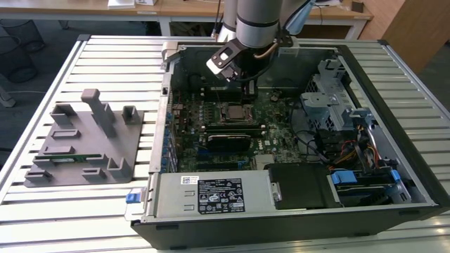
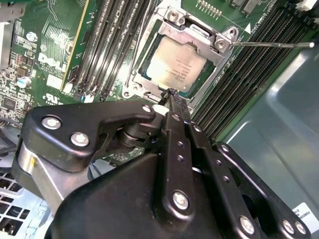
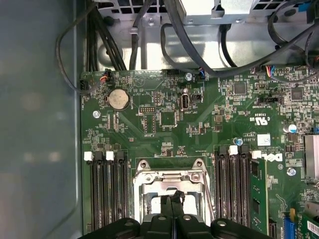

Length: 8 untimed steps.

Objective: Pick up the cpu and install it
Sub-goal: 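Close the cpu cover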

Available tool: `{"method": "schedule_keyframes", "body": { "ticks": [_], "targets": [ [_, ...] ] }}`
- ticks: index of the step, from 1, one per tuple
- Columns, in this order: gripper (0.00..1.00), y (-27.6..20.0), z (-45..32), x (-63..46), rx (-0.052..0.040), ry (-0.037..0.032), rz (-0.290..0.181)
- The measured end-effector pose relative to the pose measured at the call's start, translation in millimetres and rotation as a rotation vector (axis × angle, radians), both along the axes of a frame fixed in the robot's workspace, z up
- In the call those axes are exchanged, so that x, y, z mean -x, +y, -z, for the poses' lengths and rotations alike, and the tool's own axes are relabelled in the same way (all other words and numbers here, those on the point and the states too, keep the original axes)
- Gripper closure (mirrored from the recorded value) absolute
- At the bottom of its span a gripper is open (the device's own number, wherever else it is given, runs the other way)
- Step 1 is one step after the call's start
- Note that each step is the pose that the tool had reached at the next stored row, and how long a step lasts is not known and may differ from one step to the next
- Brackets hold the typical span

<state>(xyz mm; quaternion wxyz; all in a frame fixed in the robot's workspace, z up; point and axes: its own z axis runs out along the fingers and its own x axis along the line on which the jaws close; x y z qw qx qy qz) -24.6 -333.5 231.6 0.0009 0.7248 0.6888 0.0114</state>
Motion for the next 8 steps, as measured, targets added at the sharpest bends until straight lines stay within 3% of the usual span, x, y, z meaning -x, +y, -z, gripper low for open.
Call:
{"method": "schedule_keyframes", "body": {
  "ticks": [8],
  "targets": [
    [0.89, 0.0, 1.6, 1.9, -0.0001, 0.0, 0.0]
  ]
}}
